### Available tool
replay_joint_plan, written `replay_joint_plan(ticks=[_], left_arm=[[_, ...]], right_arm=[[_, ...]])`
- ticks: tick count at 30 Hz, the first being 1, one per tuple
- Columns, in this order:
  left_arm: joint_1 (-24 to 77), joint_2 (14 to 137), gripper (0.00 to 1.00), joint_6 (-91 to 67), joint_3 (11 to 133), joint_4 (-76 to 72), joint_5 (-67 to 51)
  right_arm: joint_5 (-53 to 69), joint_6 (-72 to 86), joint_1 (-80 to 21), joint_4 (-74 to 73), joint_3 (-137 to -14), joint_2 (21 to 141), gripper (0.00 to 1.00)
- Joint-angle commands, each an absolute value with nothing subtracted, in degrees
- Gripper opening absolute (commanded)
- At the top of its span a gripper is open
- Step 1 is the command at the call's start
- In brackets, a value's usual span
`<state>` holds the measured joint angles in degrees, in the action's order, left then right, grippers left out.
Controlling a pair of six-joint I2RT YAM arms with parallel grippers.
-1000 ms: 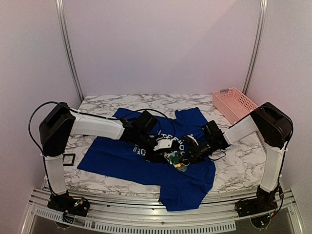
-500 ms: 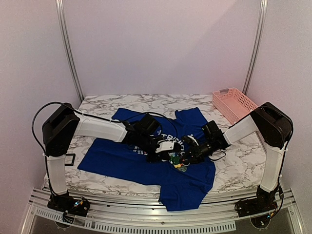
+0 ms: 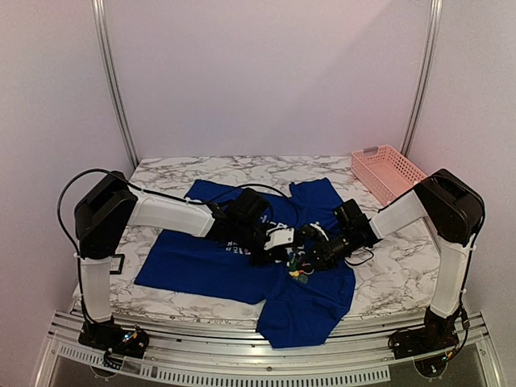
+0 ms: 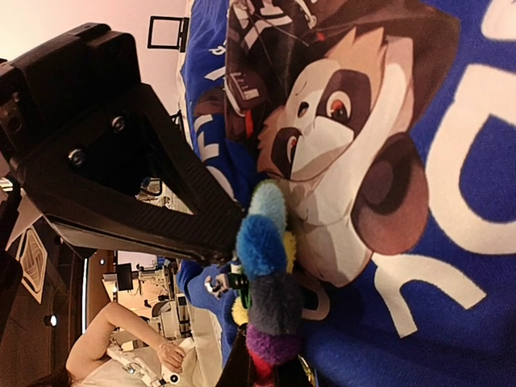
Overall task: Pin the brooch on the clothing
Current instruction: Pin the clothing with brooches onto the flattened clothing.
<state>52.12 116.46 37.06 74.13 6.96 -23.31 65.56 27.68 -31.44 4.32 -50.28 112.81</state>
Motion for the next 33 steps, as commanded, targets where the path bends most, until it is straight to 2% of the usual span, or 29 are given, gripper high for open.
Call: replay_joint_plan(ticks=[1,5,9,16,20,26,29,32,33], left_arm=[[51.73,119.48,0.0,37.29,75.86,2.04,-19.61],[51.77,119.63,0.02,37.95,76.12,4.28,-20.83],[51.77,118.83,0.29,33.91,77.54,7.38,-21.55],[50.02,116.83,0.62,24.27,80.51,17.78,-26.37],[48.16,117.44,0.74,25.69,82.78,25.75,-37.48],[45.74,124.29,0.84,33.8,91.48,38.09,-43.83],[44.91,132.63,0.85,39.11,103.07,52.22,-46.55],[43.64,141.09,0.79,46.64,114.84,67.81,-53.09],[43.26,143.0,0.8,50.16,117.55,72.0,-55.1]], right_arm=[[68.29,25.7,-32.45,2.36,-50.8,112.1,0.0],[67.67,25.73,-32.43,2.73,-50.48,112.4,0.0],[67.27,26.12,-32.43,3.66,-50.45,112.33,0.0],[67.28,25.67,-32.42,3.78,-50.19,112.61,0.0],[67.22,25.49,-32.34,3.94,-50.27,112.74,0.0],[67.22,25.47,-32.34,3.61,-50.62,113.19,0.0],[67.24,25.21,-32.32,3.68,-50.62,113.08,0.0],[67.21,24.84,-32.34,3.56,-50.75,112.82,0.0],[67.21,24.79,-32.3,3.57,-50.79,112.84,0.0]])
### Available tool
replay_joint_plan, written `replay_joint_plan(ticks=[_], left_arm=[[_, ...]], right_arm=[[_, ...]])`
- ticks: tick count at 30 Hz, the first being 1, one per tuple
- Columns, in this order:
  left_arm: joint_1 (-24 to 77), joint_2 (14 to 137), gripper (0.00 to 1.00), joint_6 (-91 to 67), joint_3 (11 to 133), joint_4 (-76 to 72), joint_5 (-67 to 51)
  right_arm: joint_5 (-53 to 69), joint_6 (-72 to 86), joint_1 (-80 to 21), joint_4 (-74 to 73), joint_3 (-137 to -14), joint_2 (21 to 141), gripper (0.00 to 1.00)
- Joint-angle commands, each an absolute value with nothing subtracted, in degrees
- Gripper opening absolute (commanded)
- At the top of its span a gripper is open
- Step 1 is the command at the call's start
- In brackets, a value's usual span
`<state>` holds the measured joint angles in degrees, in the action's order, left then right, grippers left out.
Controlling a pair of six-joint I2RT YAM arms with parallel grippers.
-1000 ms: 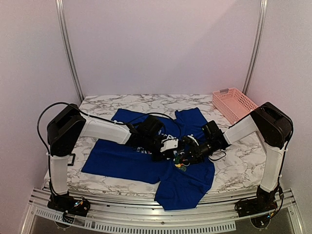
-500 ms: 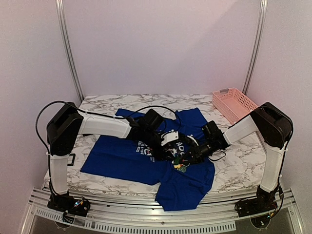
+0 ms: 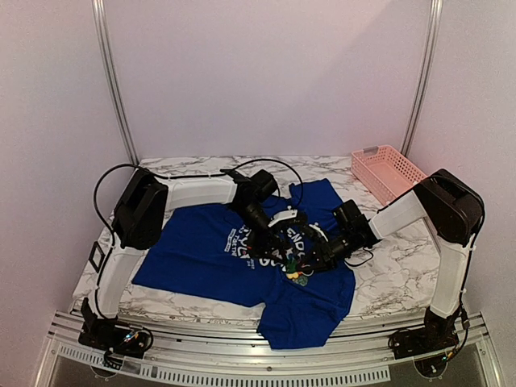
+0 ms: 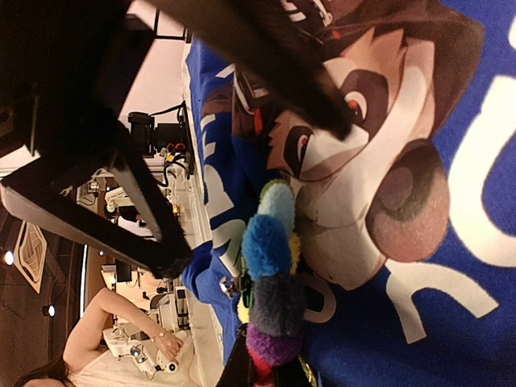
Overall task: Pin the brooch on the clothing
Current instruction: Pin the clothing with brooches onto the flattened clothing.
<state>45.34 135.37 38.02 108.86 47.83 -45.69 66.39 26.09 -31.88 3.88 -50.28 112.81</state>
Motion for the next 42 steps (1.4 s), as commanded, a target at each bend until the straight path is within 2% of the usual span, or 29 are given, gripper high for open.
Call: replay_joint_plan(ticks=[1,5,7,9,11,14,17,20,28,36,38,42], left_arm=[[43.09,143.94,0.81,51.92,118.58,73.89,-56.02],[43.13,139.58,0.87,52.91,111.39,68.08,-55.7],[43.24,137.62,0.87,50.34,108.08,63.69,-54.49],[43.33,137.75,0.83,50.16,107.82,63.93,-54.53],[43.97,138.14,0.73,49.71,107.37,63.52,-54.34],[45.68,137.5,0.64,44.13,105.36,57.63,-51.28],[45.9,136.53,0.6,36.51,104.22,48.83,-47.84],[45.79,136.58,0.52,34.03,104.51,45.81,-45.73],[46.49,135.55,0.46,41.34,102.52,50.46,-48.85],[46.97,136.05,0.37,38.72,102.95,47.96,-50.7],[47.02,136.07,0.31,37.98,103.09,47.43,-50.7],[47.02,135.96,0.13,37.27,103.57,47.78,-50.88]], right_arm=[[67.2,24.74,-32.34,3.53,-50.88,112.85,0.0],[67.24,24.41,-32.34,2.78,-51.36,113.27,0.0],[67.03,23.98,-32.34,2.41,-51.58,113.37,0.0],[66.98,23.83,-32.39,2.53,-51.81,113.58,0.0],[66.97,24.02,-32.33,2.95,-51.92,113.79,0.0],[66.78,24.17,-32.34,3.08,-52.29,114.16,0.0],[66.68,24.21,-32.29,3.24,-52.13,113.63,0.0],[66.73,24.19,-32.29,3.34,-52.12,113.26,0.0],[67.46,24.82,-32.39,5.16,-51.95,113.98,0.0],[68.65,25.04,-33.11,4.9,-51.04,114.26,0.0],[68.43,25.01,-33.15,4.83,-50.77,114.18,0.0],[68.2,25.22,-33.21,5.18,-50.7,114.02,0.0]])
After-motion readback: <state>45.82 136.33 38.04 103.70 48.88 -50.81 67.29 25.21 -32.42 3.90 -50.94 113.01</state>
